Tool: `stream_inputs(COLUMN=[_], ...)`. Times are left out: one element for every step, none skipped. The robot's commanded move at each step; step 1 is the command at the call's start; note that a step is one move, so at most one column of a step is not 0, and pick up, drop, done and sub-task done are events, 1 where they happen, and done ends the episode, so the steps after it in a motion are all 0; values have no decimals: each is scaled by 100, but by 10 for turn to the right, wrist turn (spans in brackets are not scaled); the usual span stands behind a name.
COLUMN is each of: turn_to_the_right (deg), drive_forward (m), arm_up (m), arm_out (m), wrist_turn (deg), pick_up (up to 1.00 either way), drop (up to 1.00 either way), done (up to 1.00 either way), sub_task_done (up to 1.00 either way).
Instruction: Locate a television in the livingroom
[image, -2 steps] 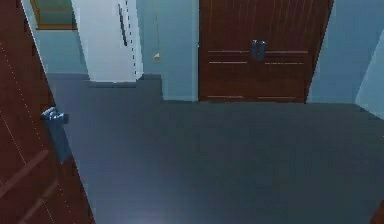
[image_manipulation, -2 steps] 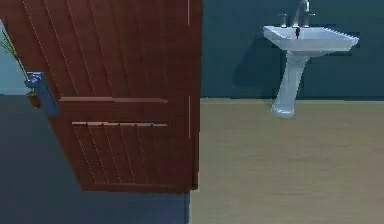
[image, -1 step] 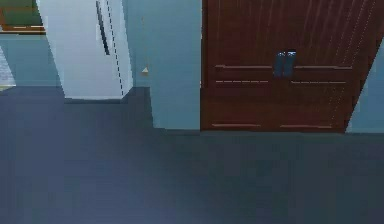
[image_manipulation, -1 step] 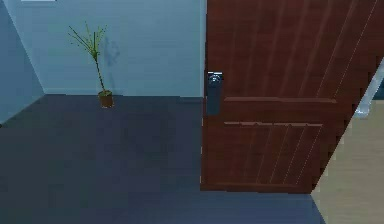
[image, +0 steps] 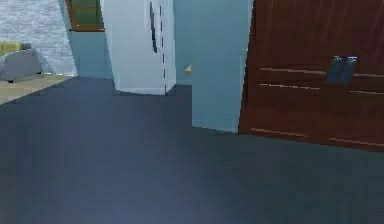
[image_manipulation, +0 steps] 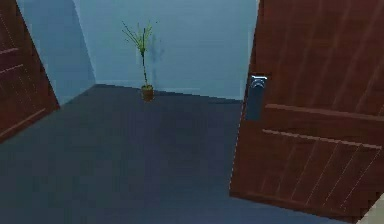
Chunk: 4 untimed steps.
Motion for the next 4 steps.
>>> stream_inputs(turn_to_the_right=[0, -300, 0, -450], drive_forward=[15, 0, 45, 0], arm_up=[0, 0, 0, 0], arm_out=[0, 0, 0, 0], wrist_turn=[0, 0, 0, 0], pick_up=[0, 0, 0, 0], drop=[0, 0, 0, 0], done=[0, 0, 0, 0], sub_task_done=[0, 0, 0, 0])
